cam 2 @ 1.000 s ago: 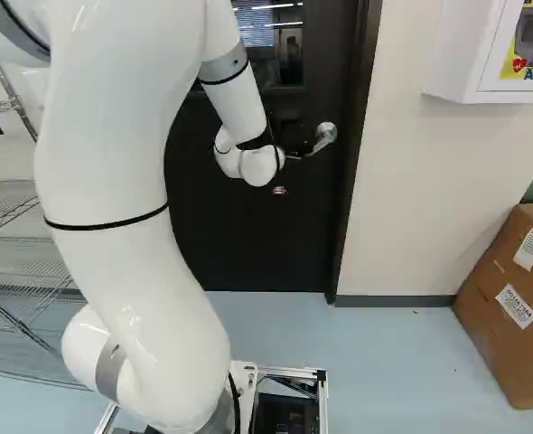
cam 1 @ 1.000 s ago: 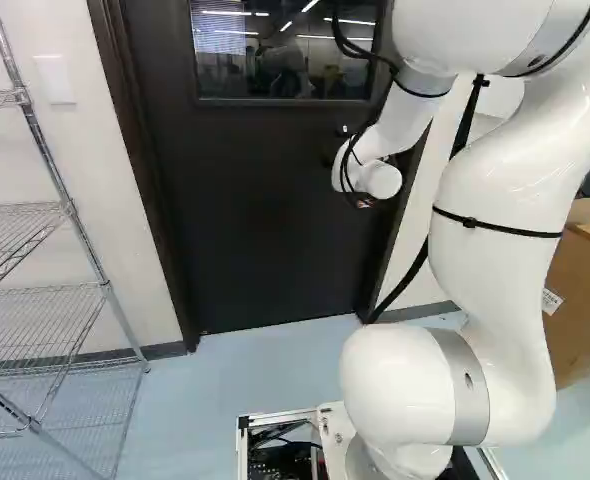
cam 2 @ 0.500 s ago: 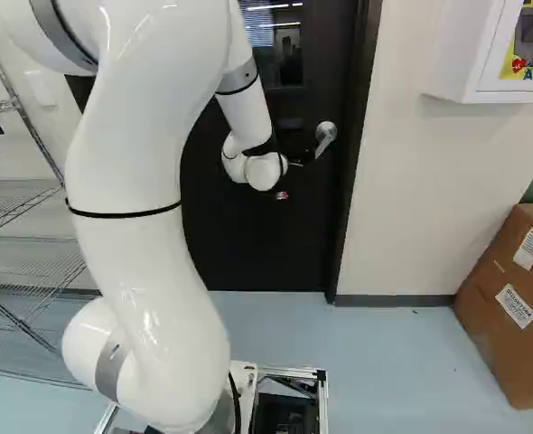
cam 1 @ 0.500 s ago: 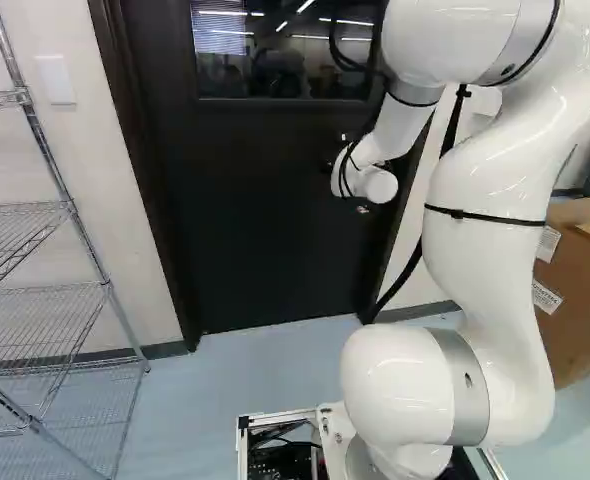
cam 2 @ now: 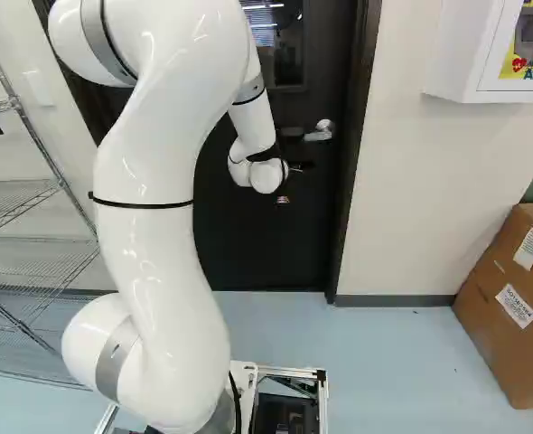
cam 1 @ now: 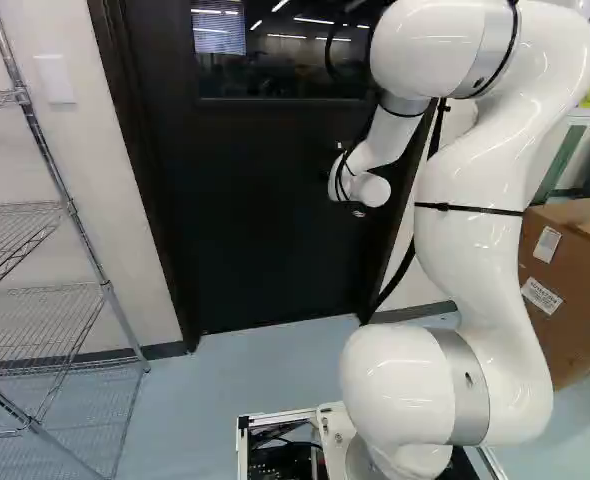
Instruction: Open the door and move inside
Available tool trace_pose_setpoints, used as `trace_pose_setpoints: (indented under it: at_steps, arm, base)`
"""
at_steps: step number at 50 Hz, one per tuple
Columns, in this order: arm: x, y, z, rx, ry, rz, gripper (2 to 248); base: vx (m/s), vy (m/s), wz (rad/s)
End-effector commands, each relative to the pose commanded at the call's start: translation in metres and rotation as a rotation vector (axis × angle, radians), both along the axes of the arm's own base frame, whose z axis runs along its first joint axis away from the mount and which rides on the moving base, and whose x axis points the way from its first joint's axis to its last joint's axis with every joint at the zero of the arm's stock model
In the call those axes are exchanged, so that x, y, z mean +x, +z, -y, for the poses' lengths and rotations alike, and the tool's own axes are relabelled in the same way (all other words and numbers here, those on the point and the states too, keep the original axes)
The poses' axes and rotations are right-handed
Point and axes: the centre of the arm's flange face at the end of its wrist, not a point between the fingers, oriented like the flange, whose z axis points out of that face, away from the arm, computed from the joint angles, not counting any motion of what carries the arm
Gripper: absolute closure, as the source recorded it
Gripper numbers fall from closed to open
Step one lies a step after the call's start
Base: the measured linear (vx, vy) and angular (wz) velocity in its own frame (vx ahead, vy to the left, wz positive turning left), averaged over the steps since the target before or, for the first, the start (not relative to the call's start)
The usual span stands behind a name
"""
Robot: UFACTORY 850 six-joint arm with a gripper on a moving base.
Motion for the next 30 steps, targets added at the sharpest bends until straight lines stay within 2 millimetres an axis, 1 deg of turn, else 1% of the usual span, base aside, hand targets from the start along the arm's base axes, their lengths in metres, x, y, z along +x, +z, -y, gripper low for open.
trace_pose_setpoints:
  at_steps: [19, 30]
  arm:
    - [0.023, -0.024, -0.005, 0.004, 0.016, -0.021, 3]
    - [0.042, -0.031, -0.008, -0.002, 0.036, -0.014, 3]
  base:
    - [0.000, 0.000, 0.000]
    - [0.000, 0.000, 0.000]
